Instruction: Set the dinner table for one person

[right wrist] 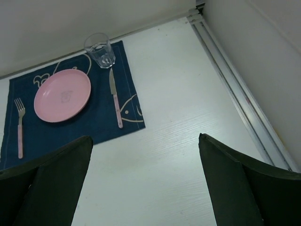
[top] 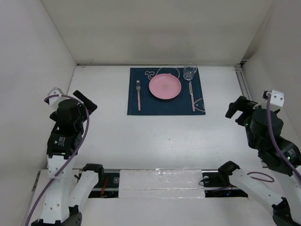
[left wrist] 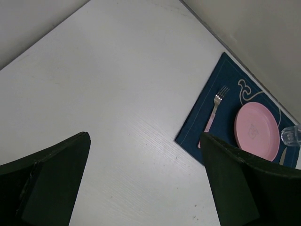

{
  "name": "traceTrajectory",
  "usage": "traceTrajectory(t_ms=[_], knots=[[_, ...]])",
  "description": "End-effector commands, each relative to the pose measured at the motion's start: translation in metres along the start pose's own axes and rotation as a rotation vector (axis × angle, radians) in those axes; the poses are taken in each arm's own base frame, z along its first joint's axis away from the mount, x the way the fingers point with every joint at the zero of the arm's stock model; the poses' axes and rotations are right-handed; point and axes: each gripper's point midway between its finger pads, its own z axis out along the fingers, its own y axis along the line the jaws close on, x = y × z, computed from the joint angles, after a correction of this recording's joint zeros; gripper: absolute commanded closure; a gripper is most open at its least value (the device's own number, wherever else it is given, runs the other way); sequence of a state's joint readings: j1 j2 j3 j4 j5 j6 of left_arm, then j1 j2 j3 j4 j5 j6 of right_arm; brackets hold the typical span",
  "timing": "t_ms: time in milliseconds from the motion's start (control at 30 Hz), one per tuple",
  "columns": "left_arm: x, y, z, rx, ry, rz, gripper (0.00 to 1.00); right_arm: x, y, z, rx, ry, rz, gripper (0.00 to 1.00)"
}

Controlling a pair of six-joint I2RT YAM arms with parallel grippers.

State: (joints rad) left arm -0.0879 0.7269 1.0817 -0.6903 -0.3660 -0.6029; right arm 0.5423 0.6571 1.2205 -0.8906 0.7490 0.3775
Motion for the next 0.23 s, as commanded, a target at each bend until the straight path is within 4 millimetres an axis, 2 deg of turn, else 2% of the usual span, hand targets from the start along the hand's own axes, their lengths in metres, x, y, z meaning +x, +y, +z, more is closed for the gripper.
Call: traceTrajectory(t_ms=[0,200], knots=[[-0.0185,0.0035,-0.016,-0.003,-0.062,-0.038,0.0,0.0066,-0.0117,-0.0065,0.014,0.024,-0.039,0.0],[-0.0109,0.0019,-0.0174,0.024,-0.041,-0.046,0.0,0.0021,-0.0198,-0.0097,0.042,0.009,-0.032,0.0]])
